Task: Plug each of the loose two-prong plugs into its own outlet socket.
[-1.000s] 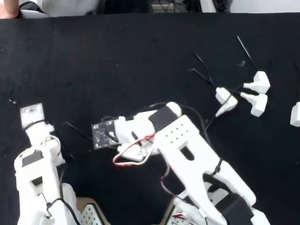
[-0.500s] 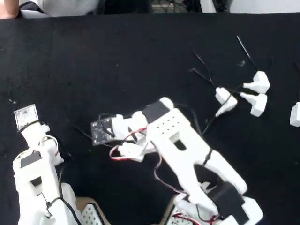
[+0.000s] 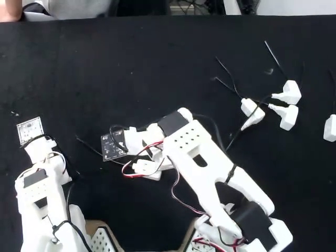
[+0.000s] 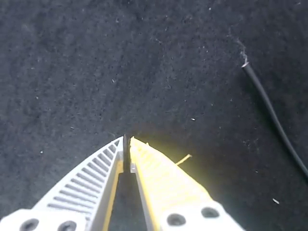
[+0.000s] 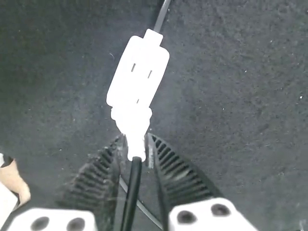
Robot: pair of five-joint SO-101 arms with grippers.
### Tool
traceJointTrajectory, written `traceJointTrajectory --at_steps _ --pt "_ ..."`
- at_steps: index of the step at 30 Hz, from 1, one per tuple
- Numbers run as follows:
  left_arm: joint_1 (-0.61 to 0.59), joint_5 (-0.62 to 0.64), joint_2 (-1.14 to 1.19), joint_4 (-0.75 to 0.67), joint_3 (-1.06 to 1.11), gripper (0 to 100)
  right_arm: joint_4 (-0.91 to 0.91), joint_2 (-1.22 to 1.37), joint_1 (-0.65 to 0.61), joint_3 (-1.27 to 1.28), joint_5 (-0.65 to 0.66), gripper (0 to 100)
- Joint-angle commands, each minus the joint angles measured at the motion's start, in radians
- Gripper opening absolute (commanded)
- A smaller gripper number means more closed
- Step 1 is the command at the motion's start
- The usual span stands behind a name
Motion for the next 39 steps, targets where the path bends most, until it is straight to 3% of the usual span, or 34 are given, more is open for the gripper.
traceJointTrajectory --at_steps 1,14,25,31,39 --pt "-0.007 0.008 -0.018 -0.006 -0.01 3 -0.012 0.001 -0.021 0.007 0.014 1.1" --pt "-0.007 0.008 -0.018 -0.006 -0.01 3 -0.011 0.001 -0.032 0.021 0.008 1.1" --pt "-0.007 0.008 -0.018 -0.006 -0.01 3 -0.025 0.001 -0.032 0.022 -0.063 1.1" --pt "-0.008 0.008 -0.018 -0.006 -0.01 3 -0.034 -0.007 -0.032 0.019 -0.196 1.1" --pt "-0.008 0.008 -0.018 -0.006 -0.01 3 -0.025 -0.007 -0.097 0.033 -0.207 1.1"
